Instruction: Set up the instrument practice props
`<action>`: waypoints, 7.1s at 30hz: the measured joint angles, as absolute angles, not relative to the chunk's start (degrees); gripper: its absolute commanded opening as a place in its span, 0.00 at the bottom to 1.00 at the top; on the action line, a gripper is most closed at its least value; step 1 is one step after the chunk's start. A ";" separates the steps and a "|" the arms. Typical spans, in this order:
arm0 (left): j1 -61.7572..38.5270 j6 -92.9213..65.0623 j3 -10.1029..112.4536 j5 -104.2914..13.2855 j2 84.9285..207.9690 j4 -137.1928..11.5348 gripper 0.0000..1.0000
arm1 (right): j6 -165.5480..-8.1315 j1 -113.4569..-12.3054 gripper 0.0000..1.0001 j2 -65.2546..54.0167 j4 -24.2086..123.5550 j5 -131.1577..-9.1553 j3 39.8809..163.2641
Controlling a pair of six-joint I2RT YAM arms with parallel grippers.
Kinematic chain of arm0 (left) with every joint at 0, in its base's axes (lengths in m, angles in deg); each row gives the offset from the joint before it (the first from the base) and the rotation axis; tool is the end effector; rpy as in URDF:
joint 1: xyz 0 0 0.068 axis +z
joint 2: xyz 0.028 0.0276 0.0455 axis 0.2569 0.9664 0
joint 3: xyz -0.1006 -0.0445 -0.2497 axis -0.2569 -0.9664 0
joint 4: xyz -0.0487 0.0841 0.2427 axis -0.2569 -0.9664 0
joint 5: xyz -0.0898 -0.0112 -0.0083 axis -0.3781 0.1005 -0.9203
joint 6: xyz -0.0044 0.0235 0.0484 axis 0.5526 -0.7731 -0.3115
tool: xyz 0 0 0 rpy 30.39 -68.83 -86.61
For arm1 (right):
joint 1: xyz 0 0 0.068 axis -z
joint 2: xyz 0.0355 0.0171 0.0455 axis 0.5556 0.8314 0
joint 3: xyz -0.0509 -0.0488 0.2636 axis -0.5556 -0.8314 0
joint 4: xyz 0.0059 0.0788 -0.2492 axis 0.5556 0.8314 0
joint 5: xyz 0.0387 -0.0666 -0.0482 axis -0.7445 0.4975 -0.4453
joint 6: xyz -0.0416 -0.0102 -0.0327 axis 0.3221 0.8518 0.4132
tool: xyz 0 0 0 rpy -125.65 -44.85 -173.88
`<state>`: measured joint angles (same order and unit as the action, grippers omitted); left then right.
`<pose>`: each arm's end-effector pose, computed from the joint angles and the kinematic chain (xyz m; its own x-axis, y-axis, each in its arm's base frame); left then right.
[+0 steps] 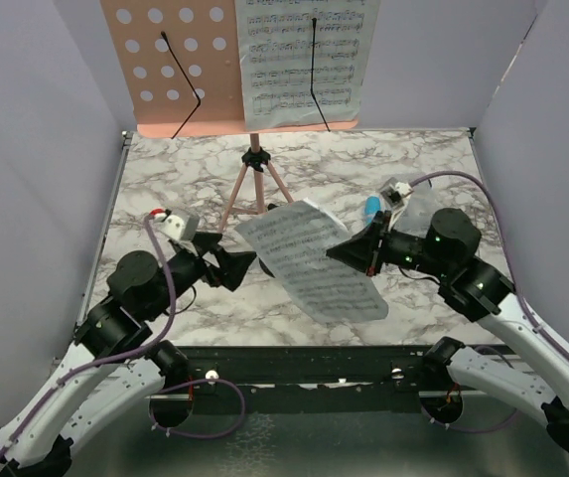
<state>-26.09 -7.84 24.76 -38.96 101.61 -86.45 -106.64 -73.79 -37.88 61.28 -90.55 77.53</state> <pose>0.0916 -0.0811 0.3577 -0.2852 -0.1542 -0.9460 0.6207 0.7224 -0.3049 0.1362 0.1362 0.3668 -0.5255 0.0749 -0.8475 -0.7688 0.3848 0.5107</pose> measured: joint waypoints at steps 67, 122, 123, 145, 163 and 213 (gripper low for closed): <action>-26.11 11.55 9.81 -66.65 99.86 -47.28 0.18 | -107.09 -73.79 0.00 -35.37 44.87 -111.73 75.50; -26.11 -21.85 78.47 -9.56 133.50 -87.59 0.82 | -90.48 -73.79 0.00 -11.72 55.97 -102.28 129.29; -26.11 -21.72 79.71 -9.52 134.50 -88.26 0.82 | -90.29 -73.79 0.00 -11.54 56.10 -102.28 129.66; -17.02 -18.83 91.51 -15.09 144.03 -100.26 0.71 | -85.85 -73.79 0.00 -8.92 61.57 -103.49 133.20; -3.03 -13.52 82.95 -41.89 144.12 -94.28 0.45 | -84.49 -73.79 0.00 -11.11 60.19 -103.22 130.75; -2.70 -14.22 77.33 -38.06 140.21 -86.71 0.00 | -85.85 -73.79 0.00 -3.76 45.11 -82.88 133.03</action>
